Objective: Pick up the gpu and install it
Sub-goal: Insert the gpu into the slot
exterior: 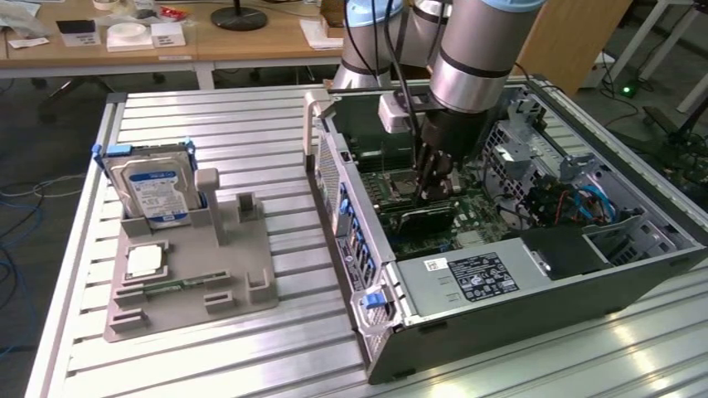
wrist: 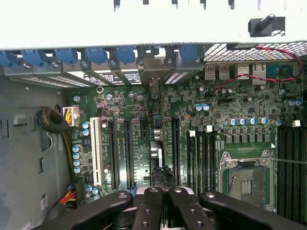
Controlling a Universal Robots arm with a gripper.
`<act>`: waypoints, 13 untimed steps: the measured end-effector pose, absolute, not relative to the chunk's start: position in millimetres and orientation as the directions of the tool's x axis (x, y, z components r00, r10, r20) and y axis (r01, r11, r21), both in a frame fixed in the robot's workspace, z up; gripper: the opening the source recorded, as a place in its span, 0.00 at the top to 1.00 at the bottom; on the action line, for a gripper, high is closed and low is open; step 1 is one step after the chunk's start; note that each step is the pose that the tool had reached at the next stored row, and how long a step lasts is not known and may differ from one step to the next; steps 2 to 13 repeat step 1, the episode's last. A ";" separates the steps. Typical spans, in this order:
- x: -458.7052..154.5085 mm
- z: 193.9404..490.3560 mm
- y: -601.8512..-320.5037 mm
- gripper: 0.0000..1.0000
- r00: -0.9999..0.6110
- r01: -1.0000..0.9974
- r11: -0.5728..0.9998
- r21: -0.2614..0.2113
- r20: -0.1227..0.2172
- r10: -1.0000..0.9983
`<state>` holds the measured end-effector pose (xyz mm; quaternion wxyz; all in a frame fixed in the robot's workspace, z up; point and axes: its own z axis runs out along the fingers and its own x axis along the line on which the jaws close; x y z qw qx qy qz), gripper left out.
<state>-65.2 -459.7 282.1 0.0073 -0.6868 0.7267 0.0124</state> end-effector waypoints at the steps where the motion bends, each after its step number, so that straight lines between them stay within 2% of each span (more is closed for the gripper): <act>1: -65.2 282.1 -459.7 0.90 -0.056 -0.998 0.056 0.008 -0.028 -0.998; 13: -65.2 282.1 -459.7 0.90 -0.056 -0.998 0.056 0.008 -0.028 -0.998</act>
